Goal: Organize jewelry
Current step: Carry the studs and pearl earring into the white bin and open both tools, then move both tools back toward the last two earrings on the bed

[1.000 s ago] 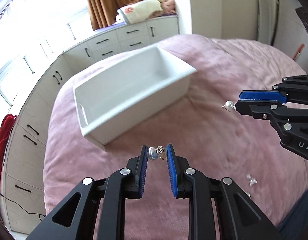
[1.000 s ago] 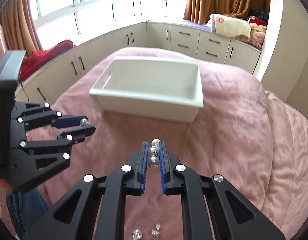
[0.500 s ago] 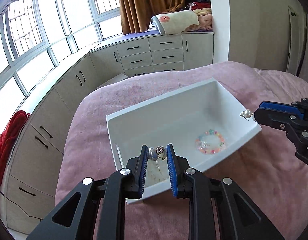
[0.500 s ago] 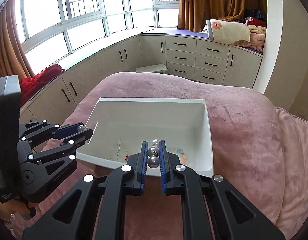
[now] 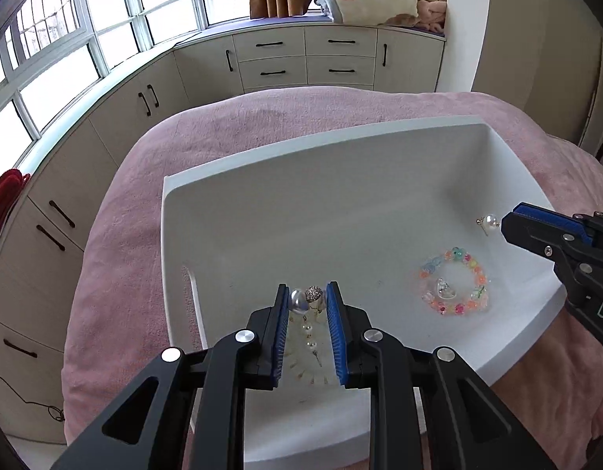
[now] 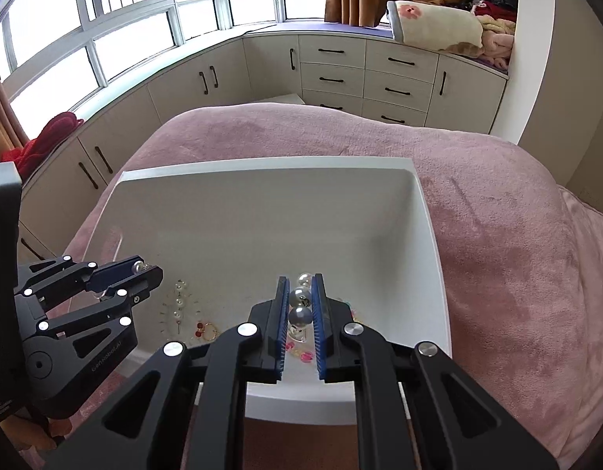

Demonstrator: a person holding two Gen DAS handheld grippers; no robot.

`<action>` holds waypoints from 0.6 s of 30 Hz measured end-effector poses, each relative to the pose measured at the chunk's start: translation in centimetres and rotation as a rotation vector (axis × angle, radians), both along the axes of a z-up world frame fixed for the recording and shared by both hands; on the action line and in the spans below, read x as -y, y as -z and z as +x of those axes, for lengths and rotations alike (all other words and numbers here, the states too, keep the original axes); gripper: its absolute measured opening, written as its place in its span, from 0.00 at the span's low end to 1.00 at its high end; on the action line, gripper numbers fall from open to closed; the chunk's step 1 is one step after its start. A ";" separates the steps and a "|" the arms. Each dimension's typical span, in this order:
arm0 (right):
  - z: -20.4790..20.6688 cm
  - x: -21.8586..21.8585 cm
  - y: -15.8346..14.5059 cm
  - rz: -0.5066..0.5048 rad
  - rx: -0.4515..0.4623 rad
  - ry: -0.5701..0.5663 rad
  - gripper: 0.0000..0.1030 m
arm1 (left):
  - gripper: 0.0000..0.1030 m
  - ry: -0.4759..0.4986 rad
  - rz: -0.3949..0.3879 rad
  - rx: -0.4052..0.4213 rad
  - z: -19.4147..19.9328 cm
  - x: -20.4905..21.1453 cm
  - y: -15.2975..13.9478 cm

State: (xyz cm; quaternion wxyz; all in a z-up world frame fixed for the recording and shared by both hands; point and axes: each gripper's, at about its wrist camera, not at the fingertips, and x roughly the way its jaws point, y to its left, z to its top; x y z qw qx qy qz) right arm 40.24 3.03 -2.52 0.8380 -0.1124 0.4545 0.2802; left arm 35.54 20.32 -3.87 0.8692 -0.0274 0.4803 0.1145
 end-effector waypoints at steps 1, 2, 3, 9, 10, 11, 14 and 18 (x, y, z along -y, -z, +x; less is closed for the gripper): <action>0.0 -0.1 0.1 -0.005 0.010 0.003 0.14 | 0.24 -0.004 0.006 -0.002 0.2 0.0 0.2; -0.1 -0.2 0.1 -0.011 0.016 0.003 0.15 | 0.24 -0.008 0.011 -0.004 0.4 -0.1 0.2; -0.1 -0.2 0.0 -0.012 0.021 0.002 0.20 | 0.24 -0.014 0.013 -0.006 0.6 -0.2 0.2; -0.6 0.0 -1.5 -0.006 0.072 -0.001 0.50 | 0.51 -0.036 0.077 0.043 0.1 0.5 -1.4; -0.8 0.1 -1.8 -0.002 0.076 -0.004 0.50 | 0.52 -0.029 0.079 0.047 -0.1 0.9 -1.8; -1.1 0.3 -2.1 0.000 0.082 -0.007 0.50 | 0.52 -0.019 0.076 0.051 -0.3 1.3 -2.2; -2.2 1.1 -3.3 0.005 0.096 -0.025 0.50 | 0.53 0.008 0.077 0.071 -1.3 2.5 -3.3; -4.2 3.0 -5.2 0.019 0.132 -0.046 0.55 | 0.61 0.058 0.093 0.100 -3.1 4.5 -5.2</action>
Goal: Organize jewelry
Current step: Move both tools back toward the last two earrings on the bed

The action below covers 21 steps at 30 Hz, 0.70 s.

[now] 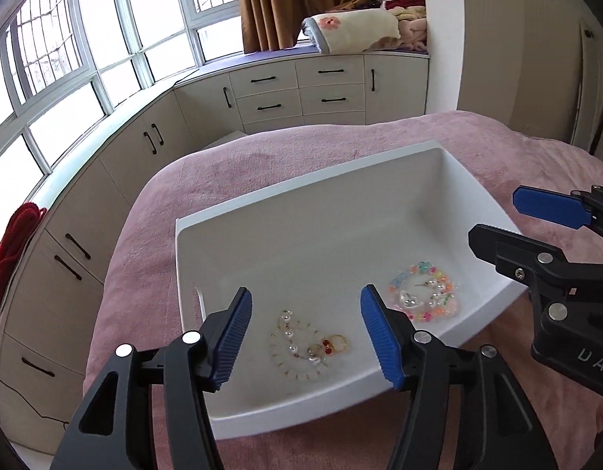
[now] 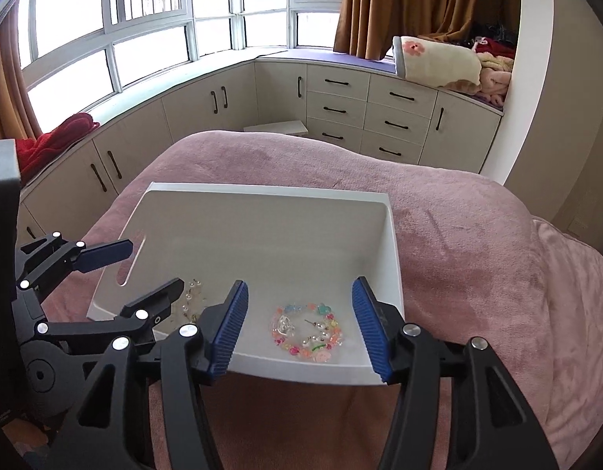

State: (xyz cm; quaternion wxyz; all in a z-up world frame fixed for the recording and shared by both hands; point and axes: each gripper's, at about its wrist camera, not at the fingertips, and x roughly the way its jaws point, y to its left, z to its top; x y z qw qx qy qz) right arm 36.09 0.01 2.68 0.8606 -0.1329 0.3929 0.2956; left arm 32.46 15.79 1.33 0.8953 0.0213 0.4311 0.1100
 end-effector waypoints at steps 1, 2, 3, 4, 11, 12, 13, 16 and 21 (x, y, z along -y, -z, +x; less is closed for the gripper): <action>-0.4 0.5 -0.4 0.002 0.010 -0.003 0.55 | 0.63 0.014 0.003 0.007 -0.5 0.6 -0.6; -1.1 1.2 -0.9 0.006 0.017 -0.008 0.56 | 0.63 0.026 0.005 0.013 -1.0 1.1 -1.0; -1.5 1.7 -1.3 0.008 0.020 -0.011 0.56 | 0.64 0.041 0.006 0.016 -1.4 1.6 -1.5; -2.1 2.3 -1.8 0.014 0.024 -0.015 0.56 | 0.67 0.059 0.008 0.023 -2.0 2.3 -2.0; -7.0 7.3 -4.0 0.019 0.076 -0.054 0.70 | 0.79 0.158 0.006 0.062 -6.9 6.4 -4.4; -7.7 8.0 -4.1 0.020 0.076 -0.064 0.74 | 0.81 0.178 0.011 0.062 -7.8 7.2 -4.5; -8.4 8.6 -4.2 0.016 0.072 -0.074 0.80 | 0.84 0.201 0.016 0.059 -8.6 8.0 -4.4; -10.6 10.7 -3.7 -0.009 0.064 -0.098 0.81 | 0.86 0.273 0.039 0.030 -11.2 10.7 -3.5; -13.6 13.7 -1.6 -0.064 0.025 -0.127 0.81 | 0.86 0.358 0.066 -0.059 -13.9 14.0 -0.4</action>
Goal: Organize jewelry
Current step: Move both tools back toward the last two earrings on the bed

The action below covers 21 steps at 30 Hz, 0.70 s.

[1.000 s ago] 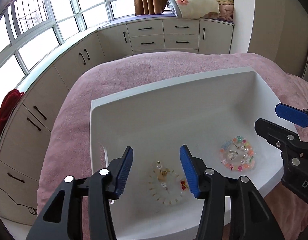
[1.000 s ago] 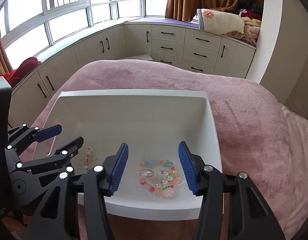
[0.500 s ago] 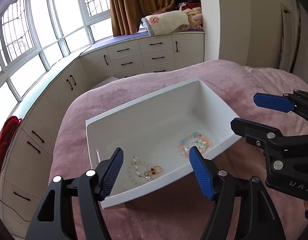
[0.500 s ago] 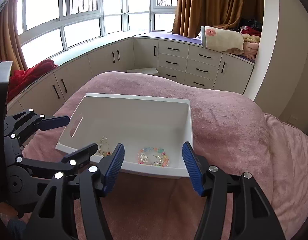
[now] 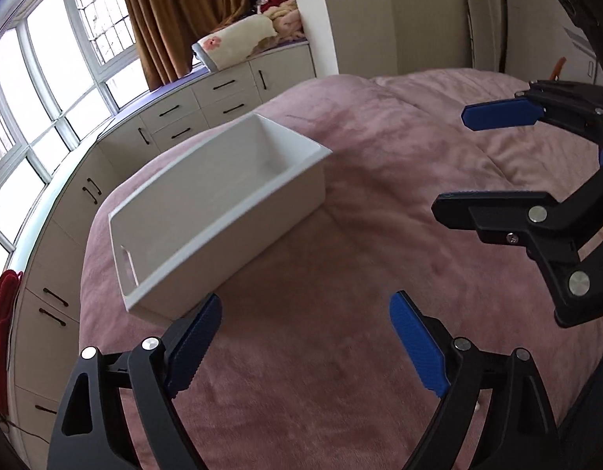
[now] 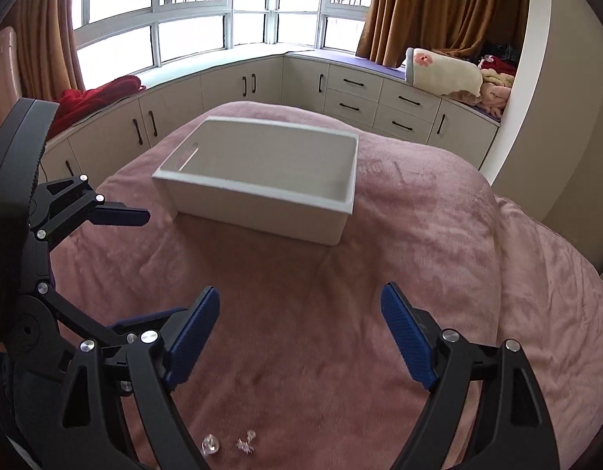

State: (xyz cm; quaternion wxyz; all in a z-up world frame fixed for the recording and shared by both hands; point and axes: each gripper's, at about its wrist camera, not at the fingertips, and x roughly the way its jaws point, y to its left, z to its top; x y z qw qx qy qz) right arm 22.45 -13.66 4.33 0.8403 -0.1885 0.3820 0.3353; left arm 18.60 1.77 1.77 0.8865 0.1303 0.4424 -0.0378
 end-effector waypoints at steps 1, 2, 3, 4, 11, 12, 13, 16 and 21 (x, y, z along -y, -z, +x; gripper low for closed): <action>-0.7 0.5 0.4 -0.012 0.001 -0.003 0.81 | 0.86 0.014 0.001 -0.014 -0.6 0.5 0.5; -1.3 1.0 0.7 -0.022 -0.002 -0.009 0.81 | 0.86 0.023 0.000 -0.024 -1.2 0.9 0.9; -1.8 1.4 1.1 -0.032 -0.006 -0.010 0.81 | 0.86 0.032 0.000 -0.038 -1.8 1.4 1.4; -2.3 1.9 1.4 -0.041 -0.009 -0.008 0.81 | 0.86 0.042 0.001 -0.052 -2.1 1.6 1.7; -4.9 4.4 2.9 -0.064 -0.048 -0.028 0.81 | 0.86 0.092 0.011 -0.098 -5.4 3.3 3.0; -5.3 4.5 3.2 -0.072 -0.054 -0.038 0.81 | 0.86 0.101 0.012 -0.101 -5.7 3.6 3.1; -5.6 4.6 3.4 -0.076 -0.059 -0.048 0.81 | 0.86 0.112 0.015 -0.104 -6.0 4.0 3.3; -6.5 4.9 4.5 -0.099 -0.060 -0.077 0.81 | 0.87 0.154 0.004 -0.122 -7.0 5.1 4.0; -7.3 5.3 5.9 -0.114 -0.073 -0.107 0.81 | 0.86 0.192 -0.029 -0.176 -7.8 6.8 5.8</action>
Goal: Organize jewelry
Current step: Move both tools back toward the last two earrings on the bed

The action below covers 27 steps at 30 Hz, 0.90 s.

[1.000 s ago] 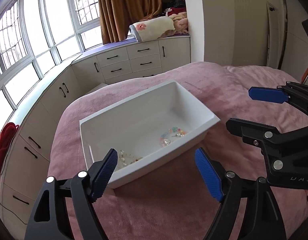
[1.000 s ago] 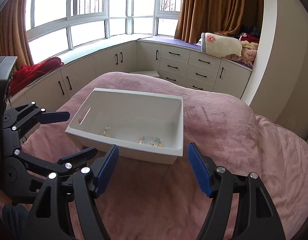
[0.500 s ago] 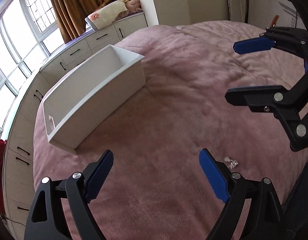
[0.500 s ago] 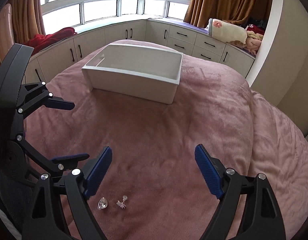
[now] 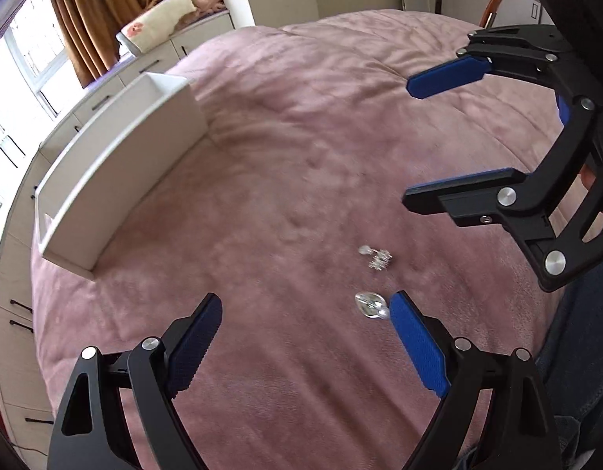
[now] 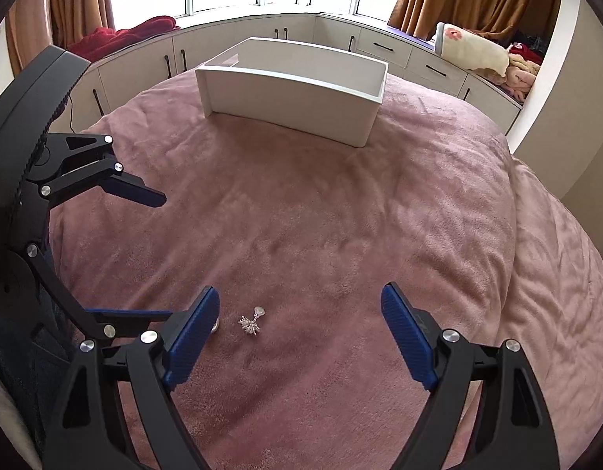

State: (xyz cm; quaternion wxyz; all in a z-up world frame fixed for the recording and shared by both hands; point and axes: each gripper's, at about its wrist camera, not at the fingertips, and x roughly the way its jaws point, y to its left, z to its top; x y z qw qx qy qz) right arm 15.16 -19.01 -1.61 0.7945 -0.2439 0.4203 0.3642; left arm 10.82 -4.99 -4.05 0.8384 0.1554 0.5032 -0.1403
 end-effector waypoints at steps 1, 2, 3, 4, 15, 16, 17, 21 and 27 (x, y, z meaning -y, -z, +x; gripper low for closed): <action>-0.1 0.0 0.3 -0.005 -0.008 -0.011 0.80 | 0.86 0.004 -0.013 -0.010 -0.1 0.2 0.3; -0.2 0.0 0.6 -0.012 -0.011 -0.020 0.79 | 0.86 0.010 -0.025 -0.021 -0.2 0.4 0.6; -0.3 -0.1 1.1 -0.023 -0.015 -0.034 0.79 | 0.86 0.019 -0.039 -0.033 -0.3 0.5 0.9; -0.5 -0.1 1.5 -0.033 -0.021 -0.050 0.74 | 0.86 0.029 -0.049 -0.041 -0.4 0.8 1.2; -0.7 -1.1 6.6 -0.068 -0.111 -0.156 0.61 | 0.82 0.071 -0.013 -0.093 -0.2 2.4 4.9; -0.6 -1.2 6.9 -0.068 -0.115 -0.157 0.61 | 0.81 0.071 -0.011 -0.099 -0.1 2.4 5.3; -0.4 -1.3 7.2 -0.067 -0.119 -0.154 0.61 | 0.81 0.071 -0.007 -0.106 -0.1 2.5 5.6; 0.0 -1.5 7.9 -0.056 -0.141 -0.143 0.61 | 0.78 0.073 0.003 -0.127 -0.1 2.4 6.8; 0.3 -2.0 9.3 -0.082 -0.148 -0.148 0.61 | 0.79 0.056 -0.032 -0.133 0.4 1.8 7.3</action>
